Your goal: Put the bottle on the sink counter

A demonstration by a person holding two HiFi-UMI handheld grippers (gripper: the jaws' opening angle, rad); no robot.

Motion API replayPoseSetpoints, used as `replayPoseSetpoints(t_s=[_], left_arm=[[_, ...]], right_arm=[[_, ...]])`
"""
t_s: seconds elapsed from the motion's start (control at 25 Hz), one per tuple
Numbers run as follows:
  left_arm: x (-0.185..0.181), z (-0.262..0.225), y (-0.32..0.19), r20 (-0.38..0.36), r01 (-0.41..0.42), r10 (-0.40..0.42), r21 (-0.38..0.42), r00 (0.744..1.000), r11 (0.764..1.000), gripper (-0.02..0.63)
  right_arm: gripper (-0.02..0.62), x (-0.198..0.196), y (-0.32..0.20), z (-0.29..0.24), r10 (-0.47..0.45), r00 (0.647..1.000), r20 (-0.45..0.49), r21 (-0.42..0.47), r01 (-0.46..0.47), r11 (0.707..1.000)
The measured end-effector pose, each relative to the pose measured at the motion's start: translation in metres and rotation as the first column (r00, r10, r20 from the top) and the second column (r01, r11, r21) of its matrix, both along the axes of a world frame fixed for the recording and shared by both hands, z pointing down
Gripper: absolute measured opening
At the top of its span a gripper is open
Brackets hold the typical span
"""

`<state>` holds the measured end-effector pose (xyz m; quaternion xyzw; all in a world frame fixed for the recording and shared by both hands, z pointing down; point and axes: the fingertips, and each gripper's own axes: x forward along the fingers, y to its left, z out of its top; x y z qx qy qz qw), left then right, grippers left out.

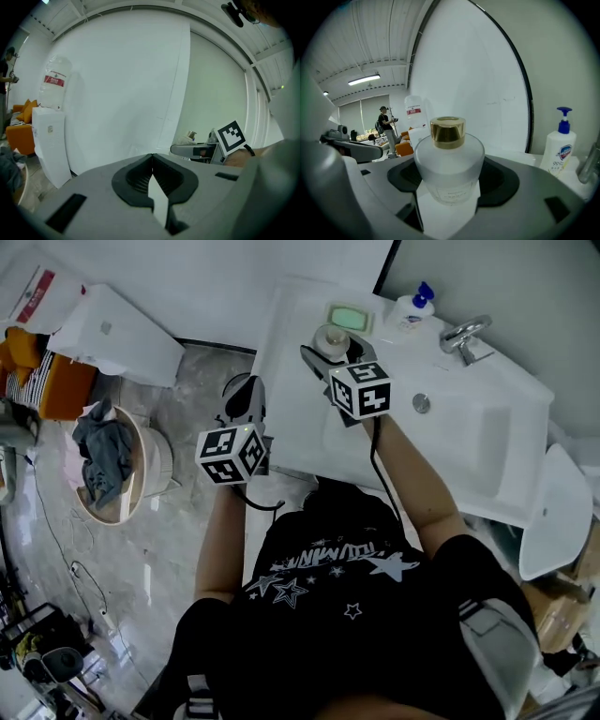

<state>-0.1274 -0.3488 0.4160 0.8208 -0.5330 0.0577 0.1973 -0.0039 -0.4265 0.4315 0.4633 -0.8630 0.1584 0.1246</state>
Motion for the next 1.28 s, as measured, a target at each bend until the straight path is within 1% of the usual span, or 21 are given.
replayPoseSetpoints(t_s=[0.4,0.64,0.92,1.08,1.28], left_arm=[[-0.003,0.035,-0.057,0.012,0.079,-0.079,-0.076,0.997,0.994,0.008],[-0.010,0.055,-0.083,0.015,0.112,-0.111,-0.103,0.994,0.988,0.008],[-0.009,0.069,-0.100,0.003,0.125,-0.125,-0.122,0.992,0.985,0.008],[-0.009,0.076,-0.101,0.002,0.131,-0.131,-0.133,0.991,0.982,0.008],[-0.010,0.081,-0.103,0.003,0.129,-0.130,-0.145,0.991,0.981,0.008]], right_arm=[[0.324,-0.021,-0.086,0.055,-0.060,0.996,-0.065,-0.057,0.057,0.997],[0.324,-0.026,-0.127,0.082,-0.039,0.995,-0.091,-0.073,0.033,0.997],[0.324,-0.032,-0.148,0.105,-0.013,0.991,-0.130,-0.097,0.000,0.995],[0.324,-0.032,-0.154,0.117,-0.001,0.983,-0.184,-0.097,-0.017,0.995],[0.324,-0.031,-0.162,0.124,0.023,0.977,-0.212,-0.109,-0.047,0.993]])
